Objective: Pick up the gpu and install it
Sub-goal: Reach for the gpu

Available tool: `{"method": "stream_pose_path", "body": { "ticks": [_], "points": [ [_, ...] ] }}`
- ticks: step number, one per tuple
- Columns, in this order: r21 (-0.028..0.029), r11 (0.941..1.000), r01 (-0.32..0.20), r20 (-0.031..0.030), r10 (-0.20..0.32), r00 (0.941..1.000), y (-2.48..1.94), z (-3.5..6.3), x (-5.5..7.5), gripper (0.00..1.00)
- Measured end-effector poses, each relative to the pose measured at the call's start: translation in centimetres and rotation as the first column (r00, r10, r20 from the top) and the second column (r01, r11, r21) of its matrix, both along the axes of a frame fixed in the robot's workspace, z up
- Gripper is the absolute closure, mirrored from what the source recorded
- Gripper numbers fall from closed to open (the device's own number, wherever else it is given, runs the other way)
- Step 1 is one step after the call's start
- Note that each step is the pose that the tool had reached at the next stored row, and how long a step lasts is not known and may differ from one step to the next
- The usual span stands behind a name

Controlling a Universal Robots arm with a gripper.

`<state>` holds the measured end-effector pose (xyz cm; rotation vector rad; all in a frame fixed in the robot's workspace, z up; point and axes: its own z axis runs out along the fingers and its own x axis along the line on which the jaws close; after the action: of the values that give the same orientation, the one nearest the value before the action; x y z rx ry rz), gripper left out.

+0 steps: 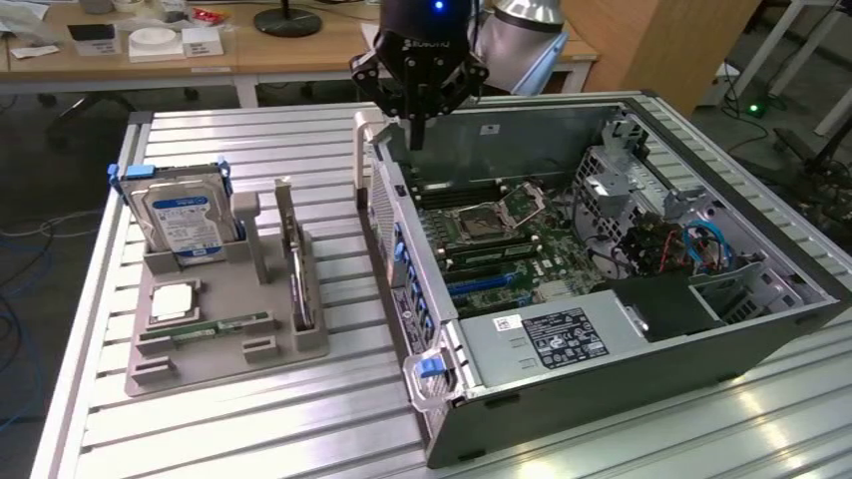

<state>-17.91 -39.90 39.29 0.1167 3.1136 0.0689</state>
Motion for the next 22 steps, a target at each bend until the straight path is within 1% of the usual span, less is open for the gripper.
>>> {"method": "stream_pose_path", "body": {
  "ticks": [22],
  "points": [
    [0.0000, 1.0000, 0.000, 0.0000, 0.000, 1.0000, -0.01, -0.06, -4.1, 0.90]
  ]
}}
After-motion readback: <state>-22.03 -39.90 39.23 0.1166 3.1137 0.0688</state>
